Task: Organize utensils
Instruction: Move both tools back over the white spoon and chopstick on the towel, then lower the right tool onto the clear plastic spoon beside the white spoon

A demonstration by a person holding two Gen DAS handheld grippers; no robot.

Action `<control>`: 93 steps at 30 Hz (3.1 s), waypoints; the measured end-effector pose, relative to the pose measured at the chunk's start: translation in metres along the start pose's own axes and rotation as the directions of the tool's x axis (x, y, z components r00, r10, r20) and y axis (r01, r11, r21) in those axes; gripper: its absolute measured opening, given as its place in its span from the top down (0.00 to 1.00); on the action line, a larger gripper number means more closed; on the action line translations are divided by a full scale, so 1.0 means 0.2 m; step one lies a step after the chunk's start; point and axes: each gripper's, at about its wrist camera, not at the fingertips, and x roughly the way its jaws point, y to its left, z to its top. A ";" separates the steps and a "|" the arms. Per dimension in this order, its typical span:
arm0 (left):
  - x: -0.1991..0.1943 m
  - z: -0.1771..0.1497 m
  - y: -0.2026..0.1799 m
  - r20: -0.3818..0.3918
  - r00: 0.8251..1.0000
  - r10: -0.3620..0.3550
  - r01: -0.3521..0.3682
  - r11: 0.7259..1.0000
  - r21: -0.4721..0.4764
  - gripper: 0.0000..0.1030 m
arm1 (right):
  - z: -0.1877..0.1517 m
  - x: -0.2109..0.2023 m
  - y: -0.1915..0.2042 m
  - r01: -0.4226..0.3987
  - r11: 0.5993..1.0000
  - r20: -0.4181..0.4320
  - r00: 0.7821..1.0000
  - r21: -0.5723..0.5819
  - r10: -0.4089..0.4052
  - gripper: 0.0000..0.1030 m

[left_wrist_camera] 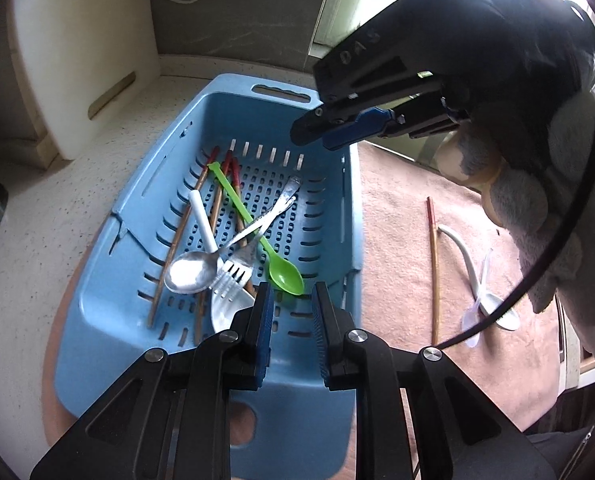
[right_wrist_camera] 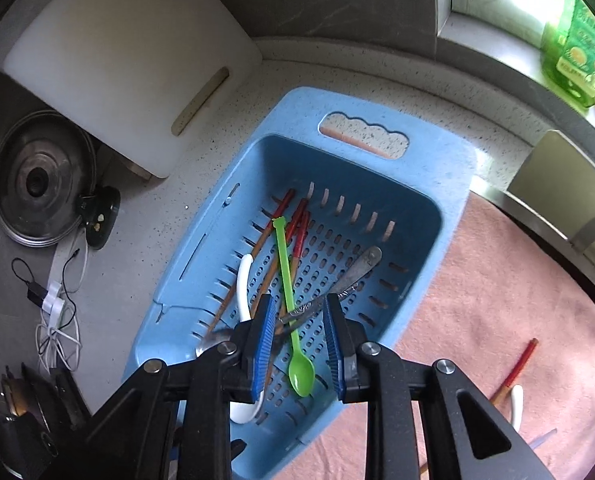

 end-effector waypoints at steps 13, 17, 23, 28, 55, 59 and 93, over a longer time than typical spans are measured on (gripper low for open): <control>-0.11 -0.14 -0.18 0.025 0.999 0.034 -0.033 0.999 -0.022 0.82 | -0.26 -0.25 -0.17 0.017 0.999 0.085 0.996 -0.039 -0.013 0.78; -0.12 -0.17 -0.27 0.028 0.999 0.034 -0.033 0.999 -0.029 0.82 | -0.36 -0.33 -0.31 -0.018 0.998 0.087 0.996 -0.057 0.023 0.78; -0.09 -0.20 -0.44 0.023 1.000 0.006 -0.005 1.000 -0.027 0.82 | -0.50 -0.45 -0.55 -0.017 0.998 0.071 0.997 -0.063 0.022 0.71; -0.04 -0.23 -0.59 0.011 0.999 -0.031 0.031 1.000 -0.005 0.82 | -0.60 -0.51 -0.77 -0.017 1.000 0.046 0.999 -0.021 0.018 0.71; 0.20 -0.30 -0.87 -0.143 0.987 -0.071 0.091 0.987 0.133 0.74 | -0.75 -0.19 -1.21 -0.110 0.946 -0.096 0.985 0.306 0.146 0.72; 0.19 -0.29 -0.85 -0.141 0.987 -0.075 0.092 0.989 0.119 0.74 | -0.76 -0.14 -1.22 -0.113 0.931 -0.094 0.984 0.348 0.154 0.72; 0.11 -0.25 -0.70 -0.099 0.994 -0.038 0.046 0.996 0.076 0.74 | -0.62 -0.07 -0.81 -0.090 0.984 -0.108 0.988 0.155 0.108 0.85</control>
